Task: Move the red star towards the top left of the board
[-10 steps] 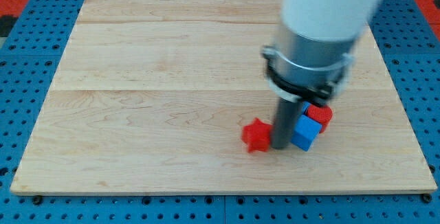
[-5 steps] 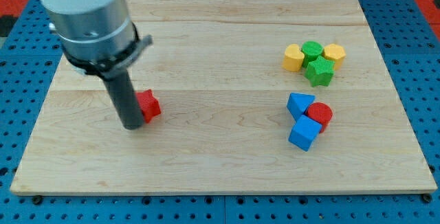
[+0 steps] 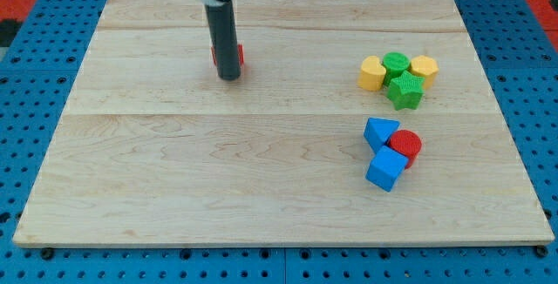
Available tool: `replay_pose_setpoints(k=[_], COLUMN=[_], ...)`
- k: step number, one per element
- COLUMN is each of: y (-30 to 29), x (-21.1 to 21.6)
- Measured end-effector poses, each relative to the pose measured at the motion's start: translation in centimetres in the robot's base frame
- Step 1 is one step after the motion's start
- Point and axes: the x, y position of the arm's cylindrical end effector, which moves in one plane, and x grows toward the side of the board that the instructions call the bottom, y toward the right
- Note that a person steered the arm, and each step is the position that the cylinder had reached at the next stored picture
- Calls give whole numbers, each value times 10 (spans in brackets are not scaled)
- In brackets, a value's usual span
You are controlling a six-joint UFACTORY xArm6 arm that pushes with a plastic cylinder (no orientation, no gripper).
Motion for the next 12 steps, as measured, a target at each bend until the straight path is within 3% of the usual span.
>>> replay_pose_setpoints(k=[2,4,7,8,9,10,11,12], y=[25,-77,-133,-176,-175,-135,-87,35], x=[-85,-86,-42,-43,-64,-83,-71,-72])
